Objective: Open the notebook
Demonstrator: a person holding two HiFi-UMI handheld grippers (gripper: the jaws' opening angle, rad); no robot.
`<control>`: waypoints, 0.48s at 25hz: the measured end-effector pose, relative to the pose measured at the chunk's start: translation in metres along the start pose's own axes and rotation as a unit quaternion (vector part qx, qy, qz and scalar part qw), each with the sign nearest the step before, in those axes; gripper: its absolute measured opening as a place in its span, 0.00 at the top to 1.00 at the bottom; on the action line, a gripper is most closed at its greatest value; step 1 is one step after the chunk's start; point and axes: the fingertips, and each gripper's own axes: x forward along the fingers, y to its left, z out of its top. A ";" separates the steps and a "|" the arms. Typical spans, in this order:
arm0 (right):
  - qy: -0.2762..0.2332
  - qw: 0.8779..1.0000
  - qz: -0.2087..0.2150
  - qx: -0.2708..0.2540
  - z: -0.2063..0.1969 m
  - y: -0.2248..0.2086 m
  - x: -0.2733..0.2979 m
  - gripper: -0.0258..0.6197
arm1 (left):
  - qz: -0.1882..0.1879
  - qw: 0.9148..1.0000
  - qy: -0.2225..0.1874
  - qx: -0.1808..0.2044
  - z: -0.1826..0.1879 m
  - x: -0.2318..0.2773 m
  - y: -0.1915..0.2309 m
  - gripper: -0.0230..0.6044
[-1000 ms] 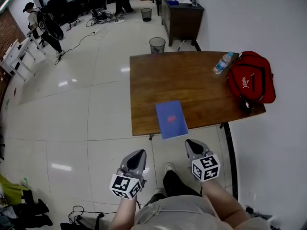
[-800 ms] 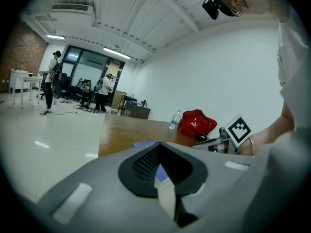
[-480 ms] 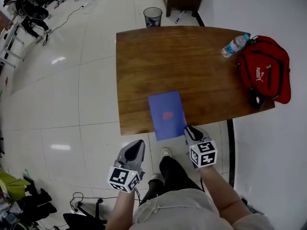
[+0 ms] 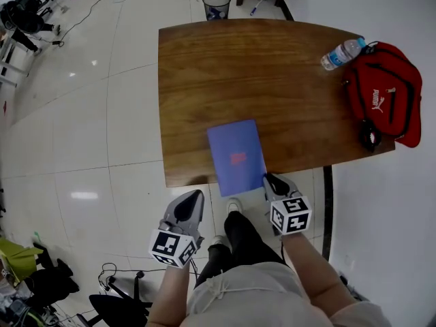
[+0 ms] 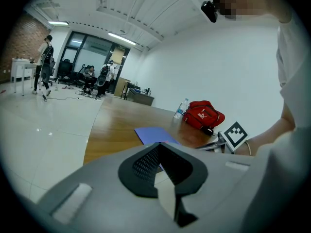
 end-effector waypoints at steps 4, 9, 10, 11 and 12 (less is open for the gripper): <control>0.003 1.000 0.000 0.005 0.002 -0.003 -0.001 0.91 | -0.002 1.000 -0.002 0.001 0.003 0.001 -0.004 0.95; -0.011 1.000 0.006 0.019 0.015 0.000 -0.012 0.94 | -0.001 1.000 -0.011 0.007 0.011 -0.003 -0.008 0.95; -0.016 1.000 0.008 0.022 0.018 0.002 -0.015 0.94 | -0.001 1.000 -0.014 0.008 0.014 -0.005 -0.009 0.95; -0.021 0.999 0.009 0.024 0.022 0.004 -0.019 0.94 | -0.001 1.000 -0.017 0.010 0.016 -0.007 -0.010 0.95; -0.026 0.999 0.010 0.024 0.027 0.007 -0.022 0.94 | 0.000 1.000 -0.021 0.012 0.018 -0.009 -0.012 0.95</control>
